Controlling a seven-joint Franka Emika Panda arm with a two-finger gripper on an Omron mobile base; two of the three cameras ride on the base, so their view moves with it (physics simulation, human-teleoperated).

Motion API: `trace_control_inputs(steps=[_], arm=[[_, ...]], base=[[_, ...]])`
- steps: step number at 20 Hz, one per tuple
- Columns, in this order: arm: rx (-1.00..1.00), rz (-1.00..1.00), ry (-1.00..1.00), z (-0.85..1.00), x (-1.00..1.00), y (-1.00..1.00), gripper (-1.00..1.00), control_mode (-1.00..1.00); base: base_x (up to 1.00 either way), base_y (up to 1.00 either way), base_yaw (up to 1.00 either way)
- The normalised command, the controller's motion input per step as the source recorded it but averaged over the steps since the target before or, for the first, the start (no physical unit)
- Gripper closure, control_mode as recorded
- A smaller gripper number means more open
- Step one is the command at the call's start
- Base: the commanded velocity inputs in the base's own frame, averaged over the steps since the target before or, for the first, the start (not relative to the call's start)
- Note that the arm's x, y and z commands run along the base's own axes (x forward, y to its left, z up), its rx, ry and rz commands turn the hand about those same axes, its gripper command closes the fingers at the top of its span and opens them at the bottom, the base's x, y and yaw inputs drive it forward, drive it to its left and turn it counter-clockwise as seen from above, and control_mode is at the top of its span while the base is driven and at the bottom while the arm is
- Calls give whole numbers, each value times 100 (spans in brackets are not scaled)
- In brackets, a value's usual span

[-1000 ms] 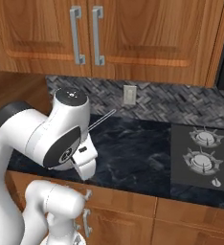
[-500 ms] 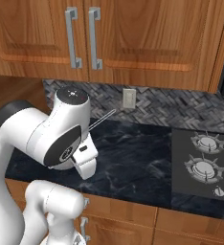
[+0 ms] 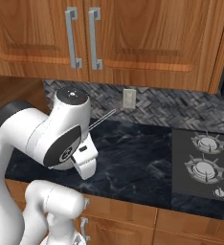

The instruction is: Open the cabinet and setup a tea strainer by placing it in the bowl upright.

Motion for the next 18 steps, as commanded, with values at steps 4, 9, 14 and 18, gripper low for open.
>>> trace_control_inputs(steps=[4, 9, 14, 18], arm=[[0, 0, 0, -33, 1, 17, 100, -100], [0, 0, 0, -66, 17, 43, 100, -100], [4, -4, -7, -54, 31, 40, 100, -100], [9, -13, -8, -1, 64, 39, 100, -100]], base=[[0, 0, 0], [0, 0, 0], [0, 0, 0], [0, 0, 0]])
